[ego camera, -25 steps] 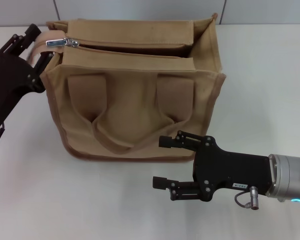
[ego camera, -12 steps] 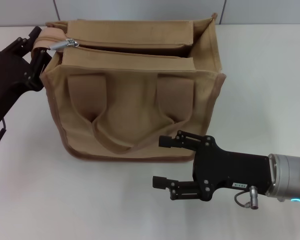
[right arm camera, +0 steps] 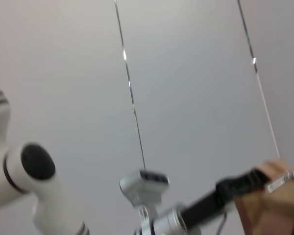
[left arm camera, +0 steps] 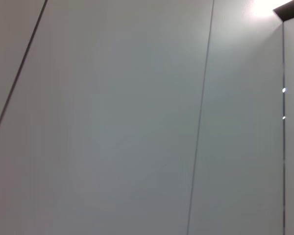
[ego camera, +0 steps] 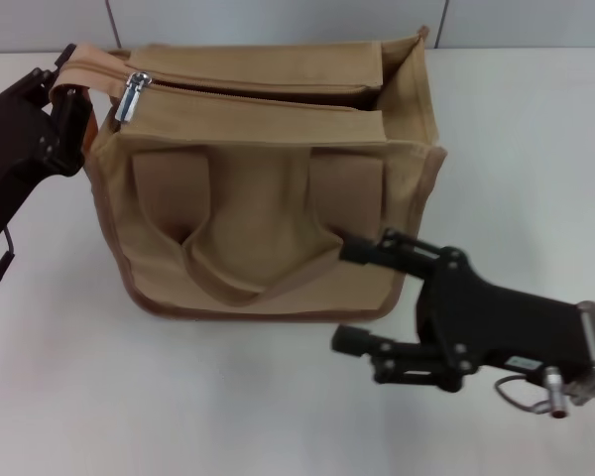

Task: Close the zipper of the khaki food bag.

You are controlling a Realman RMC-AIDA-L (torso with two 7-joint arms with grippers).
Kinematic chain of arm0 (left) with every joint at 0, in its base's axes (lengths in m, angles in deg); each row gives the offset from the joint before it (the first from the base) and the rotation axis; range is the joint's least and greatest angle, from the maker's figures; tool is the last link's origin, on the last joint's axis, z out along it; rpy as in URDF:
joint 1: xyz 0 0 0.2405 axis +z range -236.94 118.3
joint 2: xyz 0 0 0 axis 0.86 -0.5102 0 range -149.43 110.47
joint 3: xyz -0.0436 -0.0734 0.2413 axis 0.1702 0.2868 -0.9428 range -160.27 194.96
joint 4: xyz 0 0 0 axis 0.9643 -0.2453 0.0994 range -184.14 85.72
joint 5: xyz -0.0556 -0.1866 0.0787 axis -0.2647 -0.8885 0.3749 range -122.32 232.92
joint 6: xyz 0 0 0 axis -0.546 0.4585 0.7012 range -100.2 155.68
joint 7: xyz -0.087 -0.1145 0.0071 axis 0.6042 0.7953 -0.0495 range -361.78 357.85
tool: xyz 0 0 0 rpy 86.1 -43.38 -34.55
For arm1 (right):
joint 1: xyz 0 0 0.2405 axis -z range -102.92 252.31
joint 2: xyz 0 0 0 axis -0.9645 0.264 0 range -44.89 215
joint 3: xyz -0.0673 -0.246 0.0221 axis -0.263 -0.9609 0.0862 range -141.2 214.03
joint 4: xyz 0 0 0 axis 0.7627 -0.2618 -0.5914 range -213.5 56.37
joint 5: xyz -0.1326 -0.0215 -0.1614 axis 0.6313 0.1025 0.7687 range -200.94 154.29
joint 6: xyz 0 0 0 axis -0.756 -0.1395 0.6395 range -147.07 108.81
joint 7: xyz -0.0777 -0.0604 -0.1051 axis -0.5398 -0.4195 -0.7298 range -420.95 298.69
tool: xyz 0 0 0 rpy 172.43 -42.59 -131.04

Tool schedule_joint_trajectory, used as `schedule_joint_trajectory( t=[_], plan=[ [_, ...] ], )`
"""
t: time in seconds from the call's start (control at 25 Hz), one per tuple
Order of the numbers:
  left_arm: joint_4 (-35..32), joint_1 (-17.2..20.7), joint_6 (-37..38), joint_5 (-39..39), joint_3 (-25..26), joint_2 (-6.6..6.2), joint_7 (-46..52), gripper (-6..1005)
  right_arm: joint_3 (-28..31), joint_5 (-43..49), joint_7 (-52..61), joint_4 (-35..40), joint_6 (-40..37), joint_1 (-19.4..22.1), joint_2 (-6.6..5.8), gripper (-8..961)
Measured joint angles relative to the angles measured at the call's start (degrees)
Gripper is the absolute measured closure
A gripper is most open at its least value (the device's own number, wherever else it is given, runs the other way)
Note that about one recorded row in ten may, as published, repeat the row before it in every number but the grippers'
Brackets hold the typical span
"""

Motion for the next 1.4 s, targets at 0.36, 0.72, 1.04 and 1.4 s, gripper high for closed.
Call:
schedule_joint_trajectory(
  t=[0.36, 0.72, 1.04, 1.4],
  plan=[
    [1.7, -2.3, 3.9, 0.0, 0.5, 0.17, 0.4, 939, 4.3, -7.1, 15.1, 3.3, -3.0, -1.5, -0.17, 120],
    [4.9, -5.7, 3.8, 0.1, 0.5, 0.25, -1.5, 939, 4.2, -9.8, 31.2, 7.4, 6.1, -8.8, 0.12, 121],
    [5.4, -7.1, 3.6, 0.2, 0.6, 0.31, -1.5, 939, 4.5, -10.0, 33.3, 6.8, 9.3, -11.5, 0.25, 121],
    [5.5, -8.2, 3.6, 0.2, 0.3, 0.23, -1.4, 940, 1.3, -9.8, 35.8, 6.8, 11.9, -14.2, 0.27, 122]
  ],
)
